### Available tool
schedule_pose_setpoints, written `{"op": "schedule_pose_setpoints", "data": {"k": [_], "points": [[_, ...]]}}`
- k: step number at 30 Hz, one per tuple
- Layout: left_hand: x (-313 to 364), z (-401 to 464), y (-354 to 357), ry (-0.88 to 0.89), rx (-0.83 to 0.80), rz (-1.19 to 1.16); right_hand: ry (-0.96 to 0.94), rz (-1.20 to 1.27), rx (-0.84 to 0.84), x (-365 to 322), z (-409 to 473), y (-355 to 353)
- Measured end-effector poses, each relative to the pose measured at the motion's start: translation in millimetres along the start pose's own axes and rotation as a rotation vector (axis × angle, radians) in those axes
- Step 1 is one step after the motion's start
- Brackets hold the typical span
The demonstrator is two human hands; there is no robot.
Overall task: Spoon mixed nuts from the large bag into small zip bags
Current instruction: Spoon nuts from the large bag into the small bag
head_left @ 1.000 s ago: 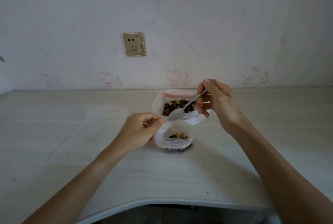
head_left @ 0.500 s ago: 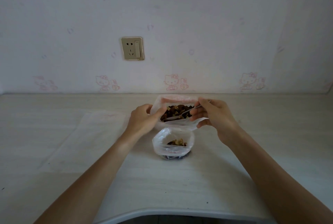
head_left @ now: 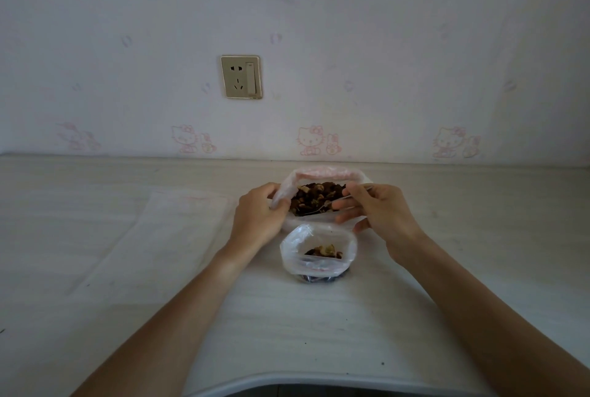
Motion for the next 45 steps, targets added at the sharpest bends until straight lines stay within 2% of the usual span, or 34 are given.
{"op": "schedule_pose_setpoints", "data": {"k": [13,23,31,35,41,45], "points": [[5,-3,4,0.017,-0.060,-0.172,0.007,0.008,-0.040,11,3,8],[2,-1,1,-0.008,0.002,-0.195,0.112,0.146,0.029,5,3,-7],[-1,1,-2,-0.010,0.028,-0.199,-0.003,0.160,0.072,-13,2,-17],[1,1,-9,0.046,0.029,-0.096,-0.049,0.191,0.079,-22,2,-21],[2,-5,-38,0.069,0.148,-0.014,-0.117,0.273,0.035,-35,3,-29],[14,-24,-39,0.115,0.023,0.009,-0.110,0.283,-0.018,-41,3,-31]]}}
Point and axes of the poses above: each hand's wrist, its own z-axis towards the middle knuckle, its own y-axis out of the palm, x = y × z, the point moved 7 cm from there along z, towards the middle knuckle, and after that the axes turned 4 degrees about -y, right-handed, at the moved point
